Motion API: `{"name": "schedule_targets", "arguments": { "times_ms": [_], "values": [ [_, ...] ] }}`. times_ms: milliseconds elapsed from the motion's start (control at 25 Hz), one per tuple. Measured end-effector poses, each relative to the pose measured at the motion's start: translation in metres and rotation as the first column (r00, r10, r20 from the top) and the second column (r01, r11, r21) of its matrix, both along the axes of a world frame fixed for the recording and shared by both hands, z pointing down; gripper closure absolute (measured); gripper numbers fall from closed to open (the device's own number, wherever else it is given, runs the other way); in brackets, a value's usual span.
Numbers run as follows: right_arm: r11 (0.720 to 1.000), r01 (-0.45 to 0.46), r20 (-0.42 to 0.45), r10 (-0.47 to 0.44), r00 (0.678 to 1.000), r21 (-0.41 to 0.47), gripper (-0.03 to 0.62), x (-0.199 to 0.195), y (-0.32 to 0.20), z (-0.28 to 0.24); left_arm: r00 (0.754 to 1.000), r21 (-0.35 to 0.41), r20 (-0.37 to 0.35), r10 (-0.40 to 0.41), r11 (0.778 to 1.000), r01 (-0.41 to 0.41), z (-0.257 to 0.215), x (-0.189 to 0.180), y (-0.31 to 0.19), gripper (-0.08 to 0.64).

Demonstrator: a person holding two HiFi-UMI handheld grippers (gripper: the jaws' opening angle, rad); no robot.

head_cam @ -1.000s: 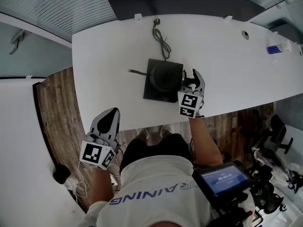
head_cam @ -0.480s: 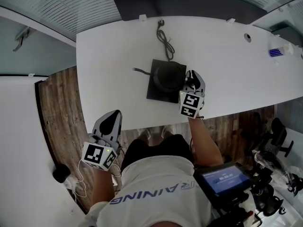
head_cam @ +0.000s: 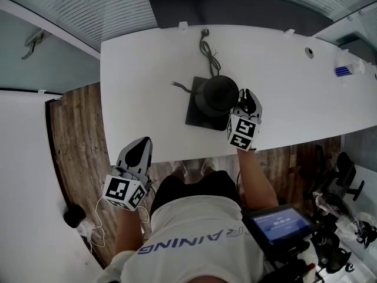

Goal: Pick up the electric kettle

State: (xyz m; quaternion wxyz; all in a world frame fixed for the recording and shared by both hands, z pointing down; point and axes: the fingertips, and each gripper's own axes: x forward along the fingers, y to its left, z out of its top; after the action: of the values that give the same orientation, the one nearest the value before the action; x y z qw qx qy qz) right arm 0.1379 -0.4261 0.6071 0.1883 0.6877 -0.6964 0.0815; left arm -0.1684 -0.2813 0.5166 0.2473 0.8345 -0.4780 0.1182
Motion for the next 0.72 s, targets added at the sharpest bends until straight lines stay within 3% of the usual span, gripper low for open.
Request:
{"name": "schedule_targets", "arguments": {
  "times_ms": [320,720],
  "values": [
    [0.999,0.032,-0.013,-0.033,0.999,-0.021,0.554,0.015,0.019,-0.043,1.000,0.038,-0.017,-0.022,0.999,0.022,-0.013,0.006,0.002,0.546],
    [0.994,0.095,-0.012,-0.096,0.995,-0.054,0.554,0.060,0.074,-0.075,0.998,0.087,0.003,-0.060,0.994,0.060,-0.034,0.050,0.032,0.548]
  ]
}}
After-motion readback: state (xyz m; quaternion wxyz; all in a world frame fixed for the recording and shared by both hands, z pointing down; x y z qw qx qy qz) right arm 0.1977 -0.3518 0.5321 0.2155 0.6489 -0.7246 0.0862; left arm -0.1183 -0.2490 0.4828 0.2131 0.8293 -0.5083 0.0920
